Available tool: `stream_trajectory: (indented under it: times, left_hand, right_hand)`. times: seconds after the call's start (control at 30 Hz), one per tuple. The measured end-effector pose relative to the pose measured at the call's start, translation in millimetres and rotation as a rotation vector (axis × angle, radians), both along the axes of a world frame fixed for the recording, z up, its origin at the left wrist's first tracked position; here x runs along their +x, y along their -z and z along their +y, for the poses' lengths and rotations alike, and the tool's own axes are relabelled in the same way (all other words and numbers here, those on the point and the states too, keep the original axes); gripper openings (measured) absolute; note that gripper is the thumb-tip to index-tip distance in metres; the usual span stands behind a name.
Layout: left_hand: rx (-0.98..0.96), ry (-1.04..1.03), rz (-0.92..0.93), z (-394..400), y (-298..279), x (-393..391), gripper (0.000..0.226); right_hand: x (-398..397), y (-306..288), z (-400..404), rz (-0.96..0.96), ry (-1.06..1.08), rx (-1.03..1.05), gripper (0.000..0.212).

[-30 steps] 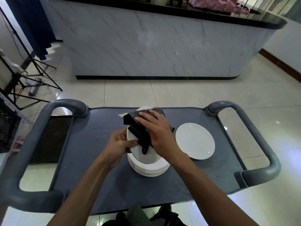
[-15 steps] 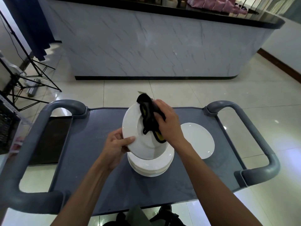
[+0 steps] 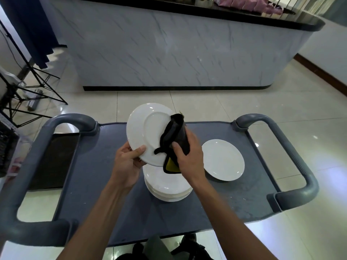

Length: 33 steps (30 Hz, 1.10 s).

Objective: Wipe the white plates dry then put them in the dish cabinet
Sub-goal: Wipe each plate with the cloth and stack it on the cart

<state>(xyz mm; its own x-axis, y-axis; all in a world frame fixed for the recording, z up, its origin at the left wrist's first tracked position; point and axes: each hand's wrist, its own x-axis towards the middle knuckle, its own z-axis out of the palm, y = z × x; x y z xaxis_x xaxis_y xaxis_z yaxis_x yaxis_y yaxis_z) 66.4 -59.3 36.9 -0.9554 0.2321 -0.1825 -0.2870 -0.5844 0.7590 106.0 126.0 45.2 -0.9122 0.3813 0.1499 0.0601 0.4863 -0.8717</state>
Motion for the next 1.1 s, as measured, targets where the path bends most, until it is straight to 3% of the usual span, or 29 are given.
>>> stream_trajectory:
  times: [0.13, 0.4, 0.53, 0.83, 1.1]
  left_hand:
    - [0.014, -0.017, -0.004, 6, -5, -1, 0.035]
    - [-0.008, -0.066, -0.031, 12, -15, -5, 0.05]
    - [-0.038, -0.077, -0.032, 14, -11, -7, 0.037]
    - [-0.208, -0.03, -0.022, 52, -7, -10, 0.025]
    - [-0.44, 0.024, 0.154, 119, -18, -5, 0.021]
  right_hand:
    - [6, 5, -14, 0.009, 0.064, -0.015, 0.056]
    - [18, 14, -34, 0.101, 0.007, 0.165, 0.057]
    - [25, 19, -28, 0.12, -0.051, 0.258, 0.056]
    - [33, 26, 46, 0.041, -0.054, 0.217, 0.052]
    - [55, 18, 134, 0.142, 0.092, 0.146, 0.044]
